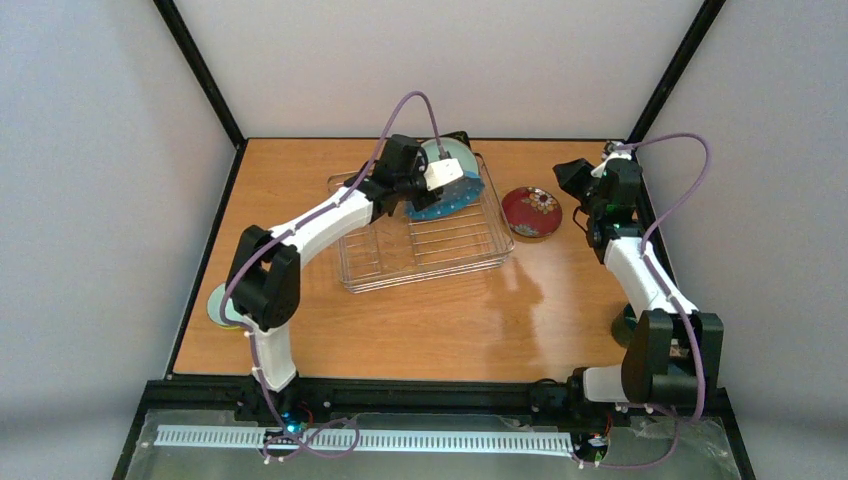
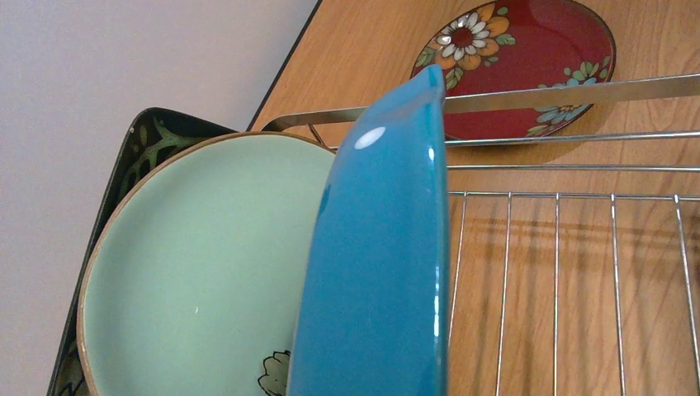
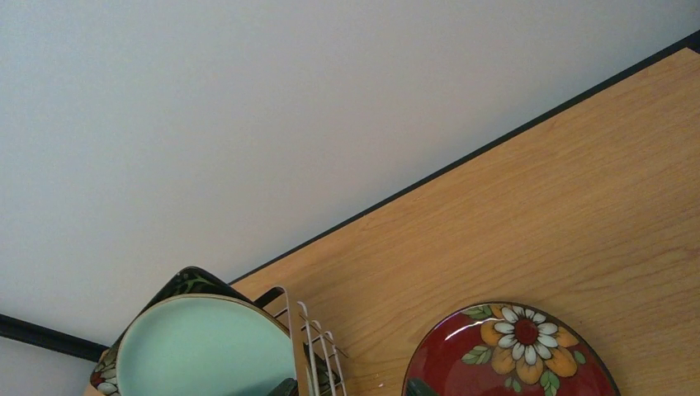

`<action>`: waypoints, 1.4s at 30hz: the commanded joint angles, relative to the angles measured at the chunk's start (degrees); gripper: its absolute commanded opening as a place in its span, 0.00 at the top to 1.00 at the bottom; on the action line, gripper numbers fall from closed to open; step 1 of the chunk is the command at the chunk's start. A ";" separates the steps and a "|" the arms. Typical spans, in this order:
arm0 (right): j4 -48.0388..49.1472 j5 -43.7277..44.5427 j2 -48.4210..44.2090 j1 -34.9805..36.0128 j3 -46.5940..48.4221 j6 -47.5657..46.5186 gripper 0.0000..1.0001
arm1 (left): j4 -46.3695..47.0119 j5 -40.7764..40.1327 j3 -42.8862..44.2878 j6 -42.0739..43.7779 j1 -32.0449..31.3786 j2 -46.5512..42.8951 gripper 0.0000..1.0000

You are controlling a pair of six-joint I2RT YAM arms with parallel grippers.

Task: Load the mixed dishes into the dish rack
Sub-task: Insert the plate into the dish rack.

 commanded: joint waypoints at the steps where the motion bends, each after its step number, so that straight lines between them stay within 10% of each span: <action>1: 3.06 0.19 1.43 0.24 -0.12 -0.60 0.26 | 7.66 0.27 5.23 2.01 0.58 0.18 1.00; 42: 6.89 -0.24 8.51 0.24 0.39 0.74 0.26 | 7.69 3.11 7.55 -3.73 2.65 8.14 0.93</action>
